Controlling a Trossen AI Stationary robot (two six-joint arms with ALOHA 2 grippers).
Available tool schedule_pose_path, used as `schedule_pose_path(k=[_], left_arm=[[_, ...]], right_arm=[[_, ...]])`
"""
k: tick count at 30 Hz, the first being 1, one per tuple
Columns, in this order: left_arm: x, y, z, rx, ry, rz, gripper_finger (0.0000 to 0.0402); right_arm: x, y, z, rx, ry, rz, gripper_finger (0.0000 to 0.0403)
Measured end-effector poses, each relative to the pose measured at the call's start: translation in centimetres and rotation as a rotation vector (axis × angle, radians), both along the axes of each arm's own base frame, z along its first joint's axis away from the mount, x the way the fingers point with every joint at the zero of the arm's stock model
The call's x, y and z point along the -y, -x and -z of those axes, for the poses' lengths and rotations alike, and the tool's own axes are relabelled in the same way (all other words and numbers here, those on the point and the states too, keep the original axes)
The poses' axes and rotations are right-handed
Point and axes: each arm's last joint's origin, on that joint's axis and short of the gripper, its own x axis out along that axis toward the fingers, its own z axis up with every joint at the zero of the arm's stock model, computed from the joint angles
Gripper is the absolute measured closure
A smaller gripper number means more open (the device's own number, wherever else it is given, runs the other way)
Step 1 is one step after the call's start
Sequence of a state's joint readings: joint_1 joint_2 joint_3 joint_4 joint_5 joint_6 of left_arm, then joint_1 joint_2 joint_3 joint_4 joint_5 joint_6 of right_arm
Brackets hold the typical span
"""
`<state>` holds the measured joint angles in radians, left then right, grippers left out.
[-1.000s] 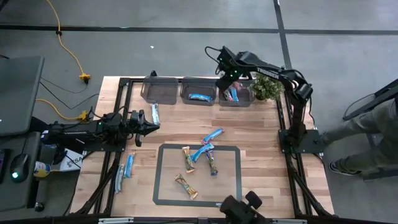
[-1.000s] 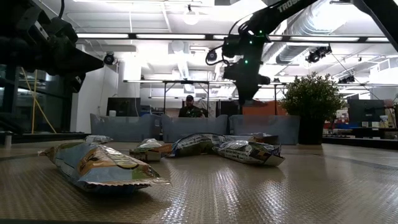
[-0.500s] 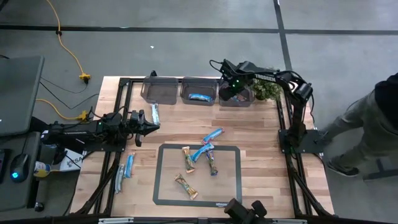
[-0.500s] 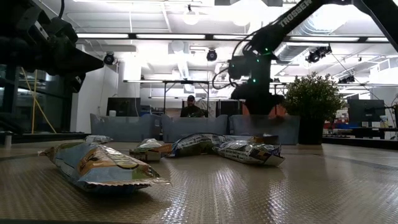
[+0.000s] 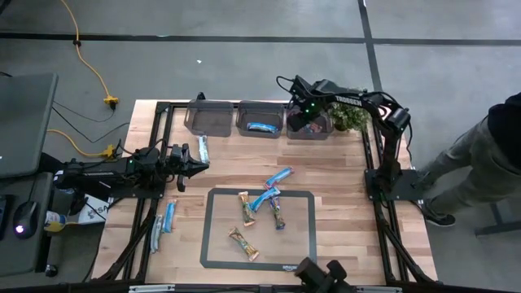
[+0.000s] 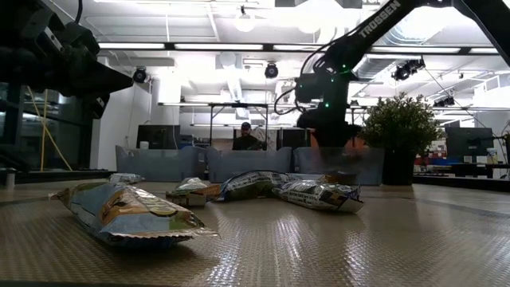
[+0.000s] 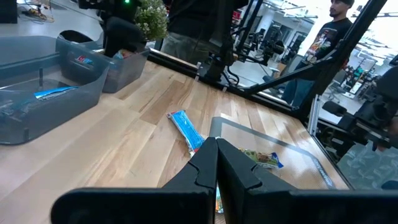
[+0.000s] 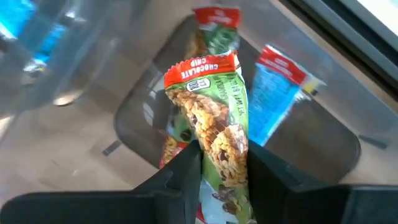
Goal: Pick and place Granola Bars by type
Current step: Put the red granola bar into the right black bin
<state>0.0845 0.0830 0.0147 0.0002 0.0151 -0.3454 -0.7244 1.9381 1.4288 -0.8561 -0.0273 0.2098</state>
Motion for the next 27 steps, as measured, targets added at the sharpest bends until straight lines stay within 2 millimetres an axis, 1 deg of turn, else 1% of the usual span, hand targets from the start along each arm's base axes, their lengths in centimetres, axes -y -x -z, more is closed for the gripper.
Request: schedule_pose_path(k=[3, 10, 13, 18, 21, 24, 27], left_arm=[[0.0, 0.0, 0.0, 0.0, 0.0, 0.0, 0.0401], [0.0, 0.0, 0.0, 0.0, 0.0, 0.0, 0.0401], [0.0, 0.0, 0.0, 0.0, 0.0, 0.0, 0.0401], [0.0, 0.0, 0.0, 0.0, 0.0, 0.0, 0.0401], [0.0, 0.0, 0.0, 0.0, 0.0, 0.0, 0.0401], [0.0, 0.0, 0.0, 0.0, 0.0, 0.0, 0.0401], [0.0, 0.0, 0.0, 0.0, 0.0, 0.0, 0.0401]], right_arm=[[-0.2, -0.3, 0.0, 0.011, 0.004, -0.02, 0.0283], [-0.2, -0.4, -0.1, 0.015, 0.018, -0.064, 0.0225], [-0.2, -0.4, -0.6, 0.025, 0.037, -0.096, 0.0211], [-0.5, -0.1, -3.2, 0.098, 0.12, -0.13, 0.0207], [-0.9, 0.2, -5.3, 0.165, 0.172, -0.157, 0.0207], [-1.8, 0.2, -7.8, 0.292, 0.2, -0.225, 0.0207], [-3.3, -0.1, -10.2, 0.435, 0.234, -0.34, 0.0207]])
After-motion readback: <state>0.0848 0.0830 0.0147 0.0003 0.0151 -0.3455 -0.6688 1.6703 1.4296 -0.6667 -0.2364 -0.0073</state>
